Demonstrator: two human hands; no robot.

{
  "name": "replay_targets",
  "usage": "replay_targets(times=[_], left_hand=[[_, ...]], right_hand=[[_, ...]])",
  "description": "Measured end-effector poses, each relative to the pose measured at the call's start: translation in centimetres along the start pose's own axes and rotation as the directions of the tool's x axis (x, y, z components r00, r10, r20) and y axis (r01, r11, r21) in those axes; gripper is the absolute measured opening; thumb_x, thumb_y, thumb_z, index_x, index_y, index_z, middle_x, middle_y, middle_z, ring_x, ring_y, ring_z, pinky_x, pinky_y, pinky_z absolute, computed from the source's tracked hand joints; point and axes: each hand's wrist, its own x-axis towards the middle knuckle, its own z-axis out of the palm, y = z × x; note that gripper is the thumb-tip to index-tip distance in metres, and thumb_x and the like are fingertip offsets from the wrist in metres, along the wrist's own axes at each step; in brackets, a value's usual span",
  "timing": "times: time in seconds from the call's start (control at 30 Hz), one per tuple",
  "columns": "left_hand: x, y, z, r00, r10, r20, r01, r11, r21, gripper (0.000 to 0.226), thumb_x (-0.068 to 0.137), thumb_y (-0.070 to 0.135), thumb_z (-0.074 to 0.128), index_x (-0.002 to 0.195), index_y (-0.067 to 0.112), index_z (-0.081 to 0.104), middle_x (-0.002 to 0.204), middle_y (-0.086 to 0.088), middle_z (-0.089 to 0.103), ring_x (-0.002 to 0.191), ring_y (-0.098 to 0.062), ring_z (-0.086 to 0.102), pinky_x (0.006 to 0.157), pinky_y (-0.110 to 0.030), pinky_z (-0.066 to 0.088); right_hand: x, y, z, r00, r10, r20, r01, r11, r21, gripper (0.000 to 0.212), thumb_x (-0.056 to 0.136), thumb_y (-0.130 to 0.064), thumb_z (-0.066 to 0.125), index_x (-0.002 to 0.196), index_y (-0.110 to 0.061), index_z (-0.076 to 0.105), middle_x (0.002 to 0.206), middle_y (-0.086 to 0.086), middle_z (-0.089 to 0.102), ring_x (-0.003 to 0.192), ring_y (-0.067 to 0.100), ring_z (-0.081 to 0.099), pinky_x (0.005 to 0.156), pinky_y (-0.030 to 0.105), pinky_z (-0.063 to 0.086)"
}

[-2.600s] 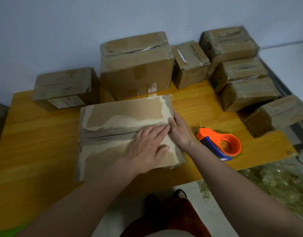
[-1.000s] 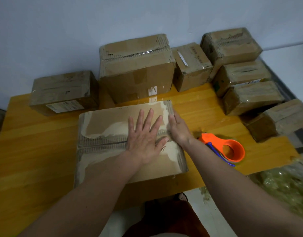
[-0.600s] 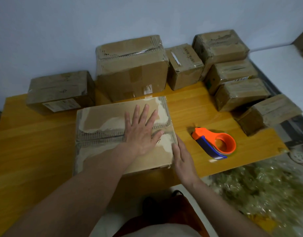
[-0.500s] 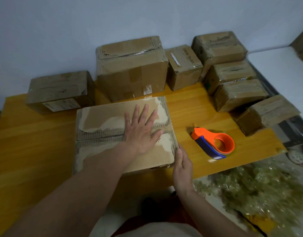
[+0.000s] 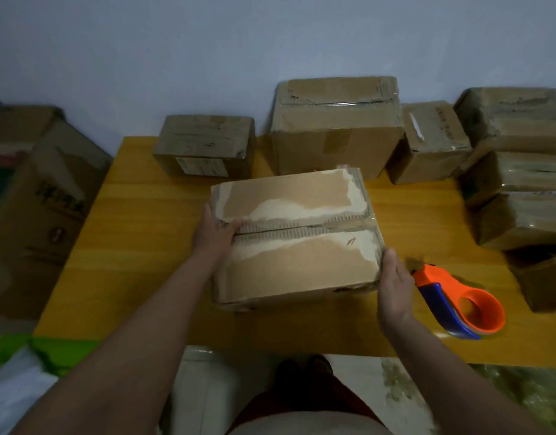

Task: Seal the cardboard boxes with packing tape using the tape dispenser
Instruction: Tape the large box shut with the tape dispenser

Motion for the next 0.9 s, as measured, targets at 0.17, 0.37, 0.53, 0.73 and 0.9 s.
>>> replay_targets(times=[0.17,0.37,0.53,0.73,0.9], left_hand=[[-1.9,-1.7,-0.9,0.939,-0.188,0.288,0.312,0.814,-0.489,0.052,0.097,0.051,0.045,0.14,0.023,0.044,0.114,-0.006,0.066,0.095,-0.025,0.066,0.075,-0.037,0.055],[-6.9,-3.8,0.0,0.938,-0.343,-0.052,0.299,0.875,-0.382,0.055,0.098,0.054,0.038,0.123,0.011,0.06,0.115,-0.012,0.065,0.096,-0.028,0.062,0.068,-0.032,0.048],[-10.3,-6.4,-0.8,0.911,-0.344,-0.227,0.311,0.935,-0.168,0.051,0.102,0.039,0.039,0.142,0.008,0.041,0.139,-0.018,0.048,0.125,-0.035,0.047,0.101,-0.043,0.04],[-8.0,-7.9,-7.5,0.839,-0.357,-0.41,0.322,0.934,-0.155,0.06,0.098,0.039,0.05,0.148,0.011,0.032,0.15,-0.012,0.038,0.135,-0.035,0.037,0.108,-0.046,0.035],[-7.1,-8.9,-9.2,0.868,-0.278,-0.412,0.319,0.947,0.032,0.071,0.091,0.051,0.056,0.151,0.027,0.026,0.16,-0.007,0.011,0.144,-0.031,0.008,0.114,-0.049,0.019]], right_hand=[[0.9,-0.3,0.1,0.997,0.058,0.058,-0.059,0.998,0.01,0.038,0.1,-0.036,0.041,0.113,-0.009,0.064,0.107,0.009,0.066,0.094,0.017,0.062,0.071,0.027,0.047],[2.2,-1.3,-0.6,0.961,0.064,0.269,-0.017,0.985,-0.173,0.048,0.102,-0.039,0.032,0.129,-0.008,0.055,0.12,0.018,0.061,0.112,0.03,0.056,0.094,0.048,0.048],[0.0,-1.4,1.4,0.893,-0.012,0.451,0.115,0.973,-0.201,0.044,0.102,-0.041,0.027,0.14,-0.026,0.043,0.126,-0.002,0.053,0.107,0.011,0.052,0.076,0.025,0.043],[-2.9,-1.5,7.2,0.569,0.155,0.808,0.055,0.973,-0.225,0.074,0.092,-0.046,0.046,0.151,-0.032,0.003,0.148,-0.005,0.031,0.13,0.017,0.04,0.098,0.031,0.046],[-3.1,-2.7,12.4,0.433,0.15,0.889,0.193,0.948,-0.254,0.091,0.09,-0.028,0.061,0.148,-0.03,-0.009,0.146,-0.004,0.027,0.13,0.023,0.042,0.096,0.044,0.051]])
